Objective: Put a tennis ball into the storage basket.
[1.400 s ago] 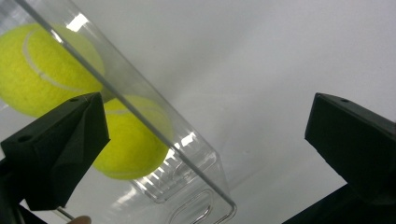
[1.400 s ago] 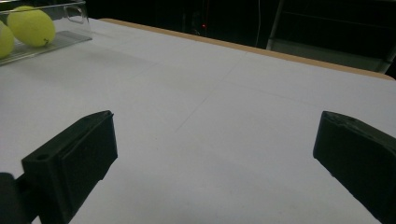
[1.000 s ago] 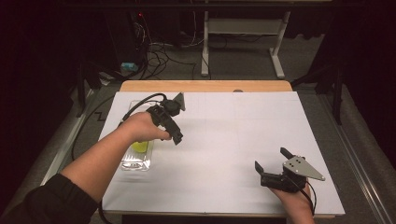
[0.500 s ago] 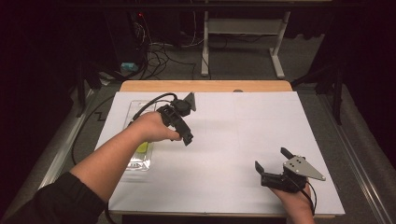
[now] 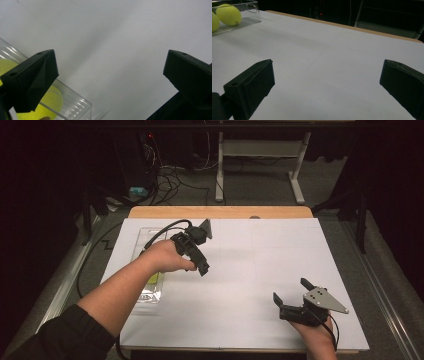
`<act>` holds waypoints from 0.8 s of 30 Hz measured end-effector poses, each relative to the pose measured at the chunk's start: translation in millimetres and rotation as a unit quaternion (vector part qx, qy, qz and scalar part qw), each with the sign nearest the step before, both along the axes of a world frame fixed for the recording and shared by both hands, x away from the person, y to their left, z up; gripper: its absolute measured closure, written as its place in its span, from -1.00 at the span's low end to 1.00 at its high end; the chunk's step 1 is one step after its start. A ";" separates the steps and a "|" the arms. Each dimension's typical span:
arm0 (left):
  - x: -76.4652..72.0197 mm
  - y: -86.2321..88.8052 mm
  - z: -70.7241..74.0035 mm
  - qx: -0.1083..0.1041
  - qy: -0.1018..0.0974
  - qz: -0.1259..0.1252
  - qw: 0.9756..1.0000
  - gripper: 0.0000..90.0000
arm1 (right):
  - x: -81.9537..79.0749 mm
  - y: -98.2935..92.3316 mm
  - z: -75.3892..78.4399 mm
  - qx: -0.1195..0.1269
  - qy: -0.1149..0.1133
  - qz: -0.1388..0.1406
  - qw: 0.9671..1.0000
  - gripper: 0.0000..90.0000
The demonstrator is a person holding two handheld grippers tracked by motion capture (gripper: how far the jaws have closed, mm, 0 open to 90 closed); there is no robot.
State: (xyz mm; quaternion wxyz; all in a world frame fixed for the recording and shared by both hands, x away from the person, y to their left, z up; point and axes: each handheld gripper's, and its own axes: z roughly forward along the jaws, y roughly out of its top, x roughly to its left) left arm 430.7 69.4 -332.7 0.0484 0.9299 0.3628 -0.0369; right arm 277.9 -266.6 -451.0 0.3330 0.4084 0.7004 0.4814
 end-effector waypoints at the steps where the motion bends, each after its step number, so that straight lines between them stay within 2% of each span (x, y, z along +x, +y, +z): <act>1: 0.3 0.1 -1.9 0.002 0.003 -0.002 1.000 -0.98 | -0.1 0.1 0.0 0.000 0.000 0.000 1.000 -1.00; 16: -0.7 -3.7 -47.9 0.006 0.013 0.004 1.000 -0.98 | 0.1 -0.7 0.0 0.000 -0.001 0.000 1.000 -1.00; 24: -1.6 -4.3 -66.4 0.009 0.013 0.009 1.000 -0.99 | 0.0 -0.8 0.1 -0.001 -0.002 0.000 1.000 -1.00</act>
